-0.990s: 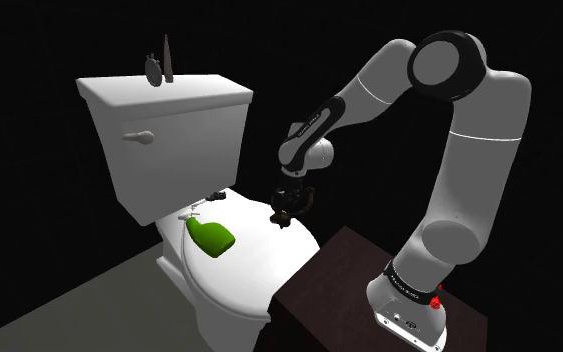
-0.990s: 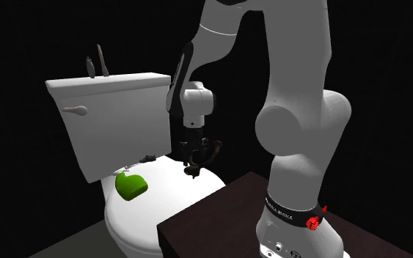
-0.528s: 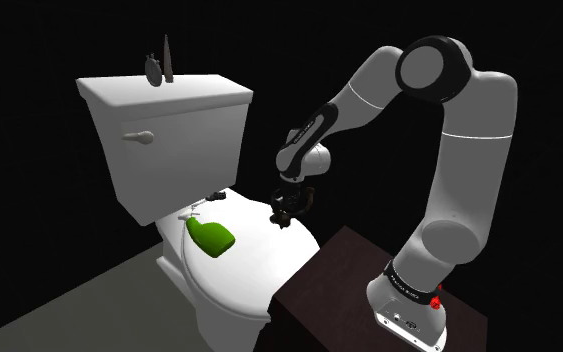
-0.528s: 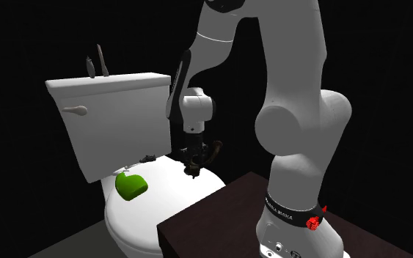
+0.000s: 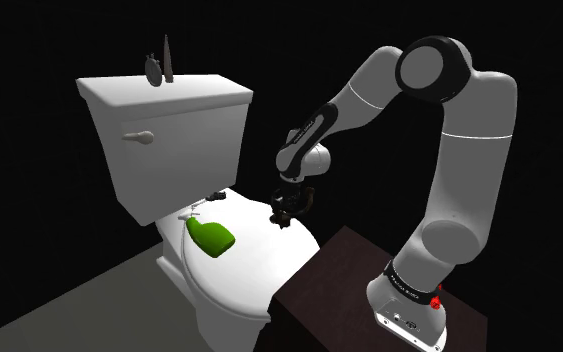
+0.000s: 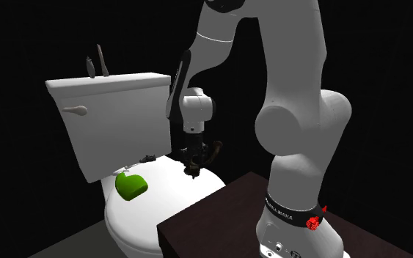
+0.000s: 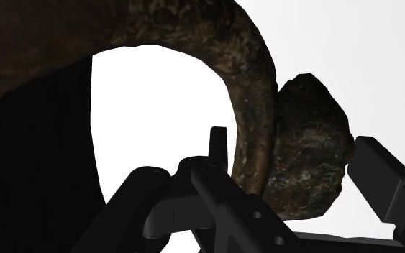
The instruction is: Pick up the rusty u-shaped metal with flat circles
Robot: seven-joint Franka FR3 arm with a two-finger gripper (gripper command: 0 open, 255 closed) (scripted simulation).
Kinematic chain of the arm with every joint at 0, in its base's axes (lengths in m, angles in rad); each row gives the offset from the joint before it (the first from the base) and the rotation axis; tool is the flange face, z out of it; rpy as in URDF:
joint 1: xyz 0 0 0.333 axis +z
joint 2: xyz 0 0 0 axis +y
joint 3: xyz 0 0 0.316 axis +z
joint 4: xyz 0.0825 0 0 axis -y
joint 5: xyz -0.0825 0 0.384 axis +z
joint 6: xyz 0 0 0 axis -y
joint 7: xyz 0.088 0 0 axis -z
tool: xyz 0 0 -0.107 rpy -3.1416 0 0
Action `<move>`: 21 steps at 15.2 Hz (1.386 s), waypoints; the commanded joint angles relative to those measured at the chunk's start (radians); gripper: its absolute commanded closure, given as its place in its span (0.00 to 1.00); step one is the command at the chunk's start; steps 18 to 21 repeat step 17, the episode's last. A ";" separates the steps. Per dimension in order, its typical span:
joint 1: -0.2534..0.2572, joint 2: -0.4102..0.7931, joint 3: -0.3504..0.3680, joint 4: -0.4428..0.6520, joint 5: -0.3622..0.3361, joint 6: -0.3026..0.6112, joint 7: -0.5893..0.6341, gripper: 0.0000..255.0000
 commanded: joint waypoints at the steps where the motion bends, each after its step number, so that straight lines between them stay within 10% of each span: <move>1: 0.002 -0.014 -0.003 -0.003 -0.005 -0.010 0.004 1.00; 21: 0.017 -0.213 -0.033 -0.024 -0.071 -0.184 0.066 1.00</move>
